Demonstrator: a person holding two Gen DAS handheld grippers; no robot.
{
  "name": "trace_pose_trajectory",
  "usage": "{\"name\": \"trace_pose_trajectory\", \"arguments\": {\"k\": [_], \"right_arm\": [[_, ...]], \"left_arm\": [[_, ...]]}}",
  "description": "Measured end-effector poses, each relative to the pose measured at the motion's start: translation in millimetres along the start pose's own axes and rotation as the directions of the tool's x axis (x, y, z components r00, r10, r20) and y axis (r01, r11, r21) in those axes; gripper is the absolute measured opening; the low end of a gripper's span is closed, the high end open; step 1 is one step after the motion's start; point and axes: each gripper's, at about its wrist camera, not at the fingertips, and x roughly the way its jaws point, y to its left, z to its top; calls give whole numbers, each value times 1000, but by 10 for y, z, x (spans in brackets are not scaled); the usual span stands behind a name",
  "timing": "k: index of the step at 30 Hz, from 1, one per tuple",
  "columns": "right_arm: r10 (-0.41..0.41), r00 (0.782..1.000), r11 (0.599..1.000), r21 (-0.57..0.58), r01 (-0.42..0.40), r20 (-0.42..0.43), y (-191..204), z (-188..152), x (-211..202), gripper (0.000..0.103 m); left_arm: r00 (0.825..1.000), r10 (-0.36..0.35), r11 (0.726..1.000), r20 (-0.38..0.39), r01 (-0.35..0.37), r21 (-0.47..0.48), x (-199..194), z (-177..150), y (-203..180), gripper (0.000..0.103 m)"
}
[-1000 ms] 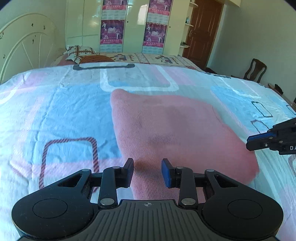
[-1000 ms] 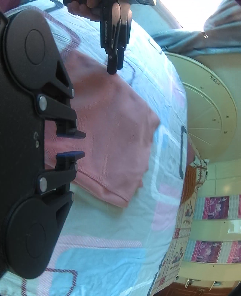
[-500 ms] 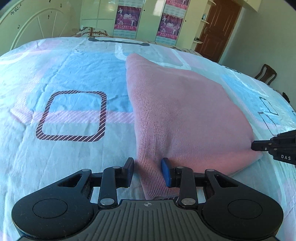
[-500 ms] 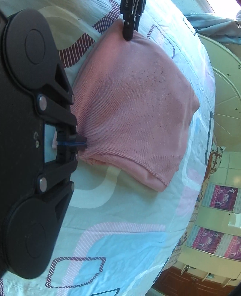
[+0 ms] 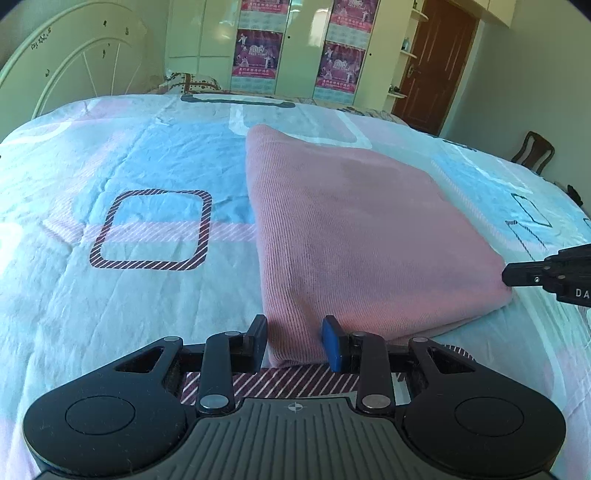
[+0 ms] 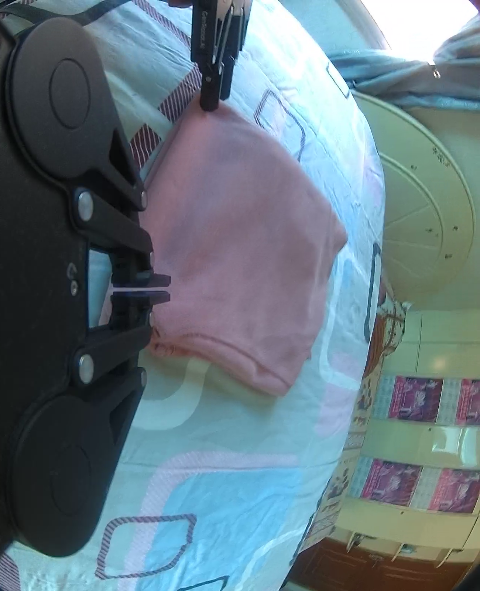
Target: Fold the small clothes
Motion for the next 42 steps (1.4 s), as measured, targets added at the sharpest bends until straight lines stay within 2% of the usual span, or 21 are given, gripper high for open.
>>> {"name": "trace_pose_trajectory", "arguments": {"k": [2,4,9,13,15,17,21,25,26,27,28,29,30,31,32,34,36,42], "right_arm": [[-20,999,1000,-22,19,-44,23,-56,95,0],[-76,993,996,-50,71,-95,5,-158,200,0],[-68,995,998,6,69,-73,-94,-256,191,0],[-51,996,997,50,54,-71,-163,-296,166,0],[-102,989,994,36,107,-105,-129,-349,106,1],[-101,988,993,50,108,-117,-148,-485,-18,1],[-67,994,991,107,76,-83,-142,-731,-410,4],[-46,999,990,129,49,-29,-45,-809,-785,8],[-46,999,990,133,47,-7,-16,-817,-884,12],[-45,999,989,141,43,12,9,-817,-983,16],[-43,999,987,153,38,28,23,-821,-1079,21],[-42,998,986,165,34,46,31,-828,-1169,45],[-60,996,982,180,47,66,39,-833,-1250,83],[-87,992,980,187,70,86,54,-846,-1340,98],[-102,990,980,179,84,98,72,-855,-1418,101],[-111,990,983,158,97,81,111,-873,-1528,102],[-135,985,981,154,118,104,148,-904,-1657,102],[-178,976,974,166,156,126,227,-955,-1913,103]], "left_arm": [[1000,25,999,-18,-25,29,23,-31,-60,33],[998,44,998,-34,-42,43,58,-64,-94,33],[999,36,998,-20,-37,-59,78,-119,-13,33],[996,84,995,-37,-86,-48,7,-184,-143,33],[990,119,993,-79,-119,6,-50,-251,-273,33],[988,131,991,-87,-130,20,-183,-360,-389,33],[991,131,991,-24,-131,-19,-595,-527,-606,33],[988,145,989,54,-146,1,-999,-569,-917,33],[985,155,988,73,-157,14,-1097,-547,-981,36],[982,166,986,86,-168,22,-1181,-544,-1052,46],[978,181,983,105,-184,18,-1267,-552,-1107,87],[964,216,976,153,-219,3,-1378,-577,-1167,103],[949,243,969,199,-247,-4,-1463,-613,-1217,103],[941,255,965,224,-262,3,-1540,-642,-1269,103],[941,248,966,228,-259,20,-1600,-663,-1307,103],[943,234,969,239,-246,26,-1712,-692,-1364,103],[943,222,971,250,-237,29,-1813,-729,-1412,103],[936,236,967,262,-252,26,-2067,-818,-1536,103]]}}
